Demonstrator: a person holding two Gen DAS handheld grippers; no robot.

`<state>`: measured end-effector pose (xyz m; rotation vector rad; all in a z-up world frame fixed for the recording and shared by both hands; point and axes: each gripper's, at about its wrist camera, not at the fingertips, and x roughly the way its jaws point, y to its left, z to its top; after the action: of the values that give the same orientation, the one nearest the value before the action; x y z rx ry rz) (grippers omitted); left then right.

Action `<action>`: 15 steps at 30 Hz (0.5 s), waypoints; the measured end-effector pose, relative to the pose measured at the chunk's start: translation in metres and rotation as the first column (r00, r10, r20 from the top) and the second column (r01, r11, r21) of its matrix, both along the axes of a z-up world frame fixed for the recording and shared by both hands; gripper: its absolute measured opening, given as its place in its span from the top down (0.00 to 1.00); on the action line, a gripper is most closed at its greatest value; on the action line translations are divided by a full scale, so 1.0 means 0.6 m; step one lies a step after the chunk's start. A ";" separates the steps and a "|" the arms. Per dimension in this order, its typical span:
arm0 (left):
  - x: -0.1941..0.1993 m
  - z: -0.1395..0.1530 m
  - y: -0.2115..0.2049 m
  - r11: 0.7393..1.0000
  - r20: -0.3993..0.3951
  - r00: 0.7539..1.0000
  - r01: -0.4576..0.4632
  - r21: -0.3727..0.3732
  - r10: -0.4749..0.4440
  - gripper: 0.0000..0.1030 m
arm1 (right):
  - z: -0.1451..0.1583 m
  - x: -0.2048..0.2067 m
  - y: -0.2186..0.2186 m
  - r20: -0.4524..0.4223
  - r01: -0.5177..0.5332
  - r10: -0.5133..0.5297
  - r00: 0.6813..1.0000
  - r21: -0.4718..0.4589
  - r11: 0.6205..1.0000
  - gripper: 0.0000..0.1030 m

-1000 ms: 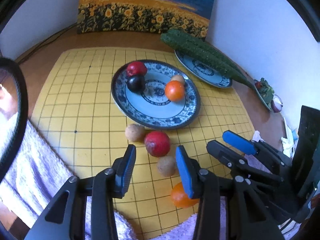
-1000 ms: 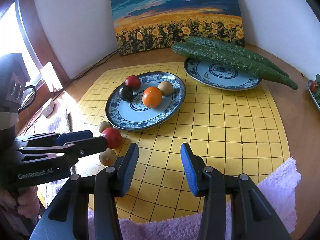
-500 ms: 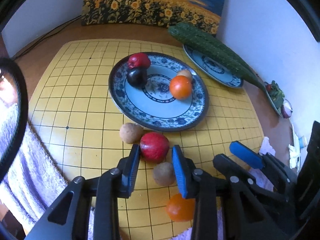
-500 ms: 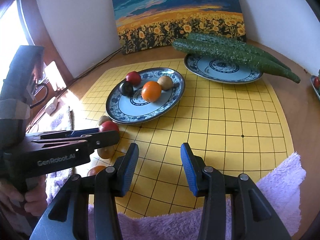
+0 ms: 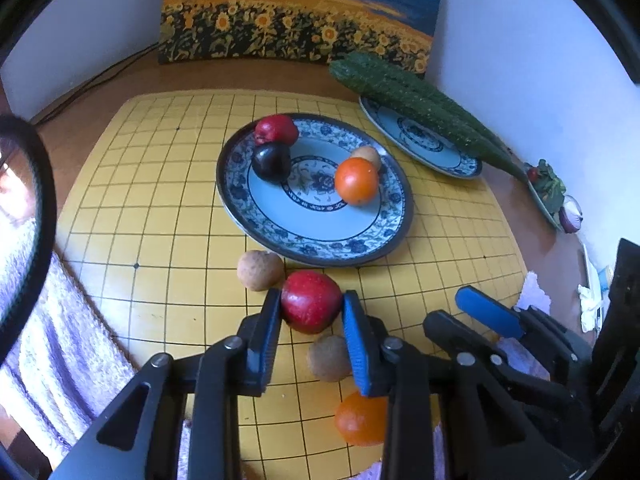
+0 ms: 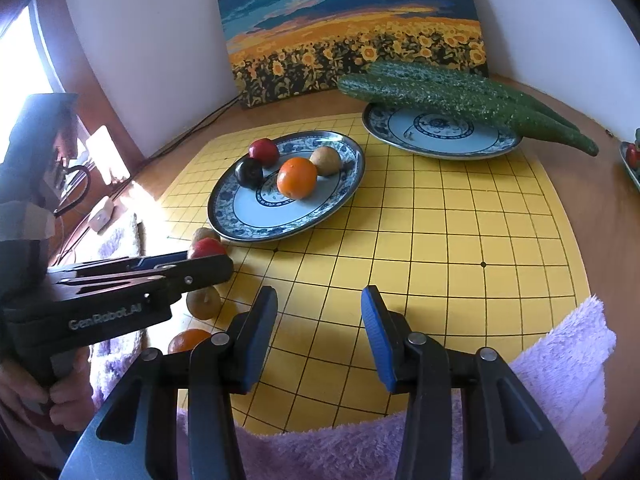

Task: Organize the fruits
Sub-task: 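Grasp the red apple with the left gripper while the right gripper grasps a tan potato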

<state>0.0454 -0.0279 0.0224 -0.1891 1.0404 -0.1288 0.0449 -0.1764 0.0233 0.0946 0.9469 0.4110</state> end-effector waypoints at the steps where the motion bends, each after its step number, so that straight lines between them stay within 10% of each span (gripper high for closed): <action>1: -0.001 0.002 0.001 1.000 0.004 1.000 0.000 0.002 0.000 0.69 | 0.000 0.000 0.002 -0.001 0.000 0.000 1.000 -0.004 1.000 0.56; 15: -0.025 0.021 0.054 0.999 0.060 0.998 -0.018 0.036 0.016 0.69 | 0.004 -0.007 0.027 -0.019 0.016 -0.017 1.000 -0.020 1.000 0.56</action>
<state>0.0302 0.0045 0.0350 -0.1601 0.9803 -0.0994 0.0409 -0.1599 0.0257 0.0881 0.9681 0.3858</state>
